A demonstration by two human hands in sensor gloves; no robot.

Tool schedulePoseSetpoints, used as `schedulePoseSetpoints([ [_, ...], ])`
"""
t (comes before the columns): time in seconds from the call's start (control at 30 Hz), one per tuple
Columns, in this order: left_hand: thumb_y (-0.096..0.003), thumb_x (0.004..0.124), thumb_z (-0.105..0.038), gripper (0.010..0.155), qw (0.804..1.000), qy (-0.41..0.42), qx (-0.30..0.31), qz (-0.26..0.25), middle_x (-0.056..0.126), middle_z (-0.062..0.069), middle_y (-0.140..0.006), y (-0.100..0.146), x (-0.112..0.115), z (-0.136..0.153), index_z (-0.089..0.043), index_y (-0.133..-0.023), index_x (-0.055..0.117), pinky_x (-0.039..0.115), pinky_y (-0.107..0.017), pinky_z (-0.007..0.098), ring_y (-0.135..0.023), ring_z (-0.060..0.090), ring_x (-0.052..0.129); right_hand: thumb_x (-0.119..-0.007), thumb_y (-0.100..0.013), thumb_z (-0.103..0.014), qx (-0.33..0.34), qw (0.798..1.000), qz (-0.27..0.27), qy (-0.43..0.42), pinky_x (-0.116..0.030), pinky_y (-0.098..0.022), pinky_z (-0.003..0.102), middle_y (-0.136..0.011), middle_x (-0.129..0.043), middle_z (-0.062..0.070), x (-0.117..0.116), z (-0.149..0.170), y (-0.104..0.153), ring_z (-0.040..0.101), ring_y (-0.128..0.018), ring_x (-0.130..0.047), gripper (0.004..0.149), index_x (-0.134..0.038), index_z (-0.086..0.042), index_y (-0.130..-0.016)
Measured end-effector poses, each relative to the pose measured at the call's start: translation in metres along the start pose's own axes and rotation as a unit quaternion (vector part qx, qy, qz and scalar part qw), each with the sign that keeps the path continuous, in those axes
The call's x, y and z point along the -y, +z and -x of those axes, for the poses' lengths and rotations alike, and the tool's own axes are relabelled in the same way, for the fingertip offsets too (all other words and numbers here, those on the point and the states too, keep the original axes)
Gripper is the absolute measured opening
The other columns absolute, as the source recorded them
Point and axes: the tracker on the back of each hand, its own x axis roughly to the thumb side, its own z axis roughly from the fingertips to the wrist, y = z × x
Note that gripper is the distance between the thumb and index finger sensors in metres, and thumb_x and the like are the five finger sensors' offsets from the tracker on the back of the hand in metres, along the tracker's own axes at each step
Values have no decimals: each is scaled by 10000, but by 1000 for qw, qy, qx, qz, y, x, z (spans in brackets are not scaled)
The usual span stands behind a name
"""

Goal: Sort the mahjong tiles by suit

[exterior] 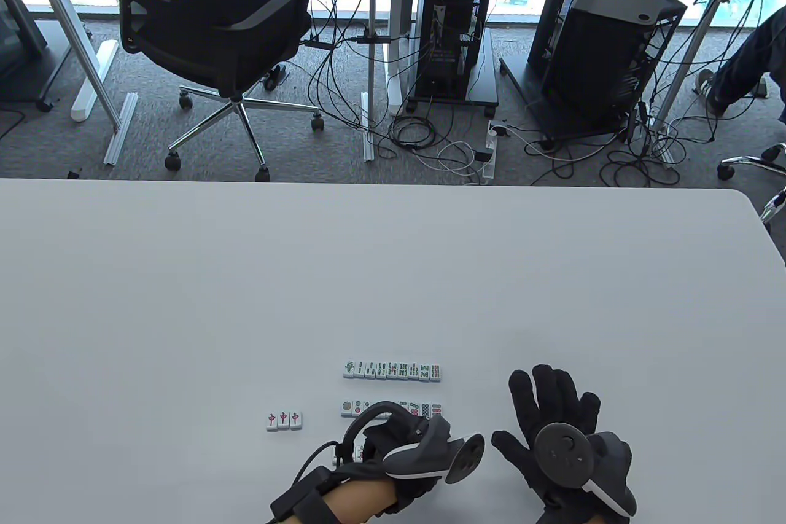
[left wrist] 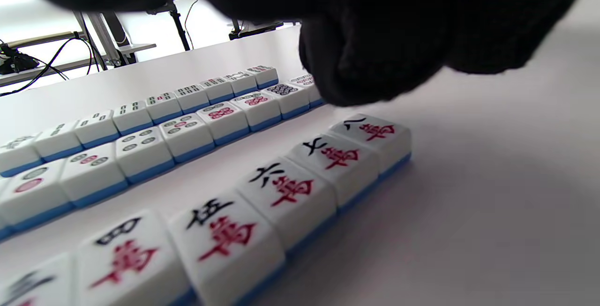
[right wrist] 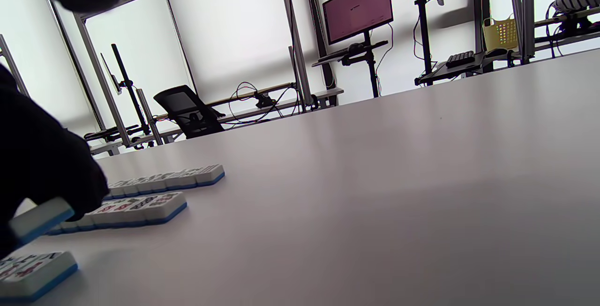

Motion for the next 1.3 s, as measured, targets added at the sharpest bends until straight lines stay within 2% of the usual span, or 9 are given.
schedulePoseSetpoints([
  [0.27, -264, 876, -558, 623, 998, -56, 0, 25, 991, -172, -278, -7, 18, -8, -144, -730, 878, 865, -158, 338, 1, 46, 909, -615, -435, -602, 0, 1000, -3, -3, -198, -686, 749, -1140, -122, 126, 0, 0, -1, 431, -1030, -142, 822, -145, -323, -1049],
  [0.5, -266, 860, -576, 652, 998, -49, 0, 29, 1002, -156, -311, -2, 15, -5, -155, -765, 863, 865, -180, 349, -24, 59, 925, -613, -434, -604, 0, 1000, -7, 4, -205, -686, 750, -1141, -127, 129, -1, 0, 0, 433, -1030, -140, 824, -145, -322, -1050],
  [0.6, -266, 854, -581, 670, 999, -42, -4, 2, 1011, -142, -365, 7, 9, 3, -186, -808, 839, 868, -213, 360, -68, 71, 949, -613, -435, -604, 0, 1000, -8, 5, -206, -685, 750, -1140, -127, 128, -1, 0, 0, 433, -1030, -140, 823, -145, -320, -1049],
  [0.73, -276, 849, -568, 673, 999, -35, -16, -29, 1017, -123, -418, 30, -3, 32, -194, -835, 818, 867, -247, 377, -115, 91, 972, -613, -435, -604, -3, 1000, -9, 7, -208, -685, 750, -1140, -127, 130, -1, 0, 0, 434, -1029, -142, 823, -144, -319, -1049],
  [0.9, -278, 852, -553, 658, 997, -12, -70, -18, 1020, -120, -426, 58, -2, 87, -199, -832, 822, 869, -259, 382, -127, 97, 980, -613, -436, -604, -4, 1000, -12, 11, -208, -685, 750, -1140, -129, 129, -1, -1, -1, 434, -1030, -143, 822, -145, -320, -1048],
  [1.03, -282, 857, -543, 651, 989, 54, -140, -17, 1024, -113, -432, 78, 14, 136, -193, -830, 827, 870, -263, 387, -135, 104, 987, -613, -435, -604, -8, 1000, -14, 14, -209, -684, 750, -1139, -129, 129, -1, -1, -1, 435, -1029, -142, 824, -143, -319, -1049],
  [1.13, -287, 859, -533, 635, 980, 68, -188, -10, 1019, -119, -410, 88, 31, 166, -191, -821, 833, 868, -255, 384, -121, 99, 977, -613, -435, -603, -7, 1000, -14, 15, -207, -684, 750, -1139, -127, 130, -1, -2, -1, 435, -1028, -143, 824, -143, -319, -1048],
  [1.3, -279, 875, -523, 638, 974, 78, -213, 16, 1011, -125, -400, 92, 48, 183, -197, -825, 829, 867, -254, 384, -114, 96, 968, -614, -434, -604, -5, 1000, -13, 18, -209, -684, 750, -1139, -132, 130, -1, -3, -1, 435, -1029, -143, 824, -145, -319, -1048],
])
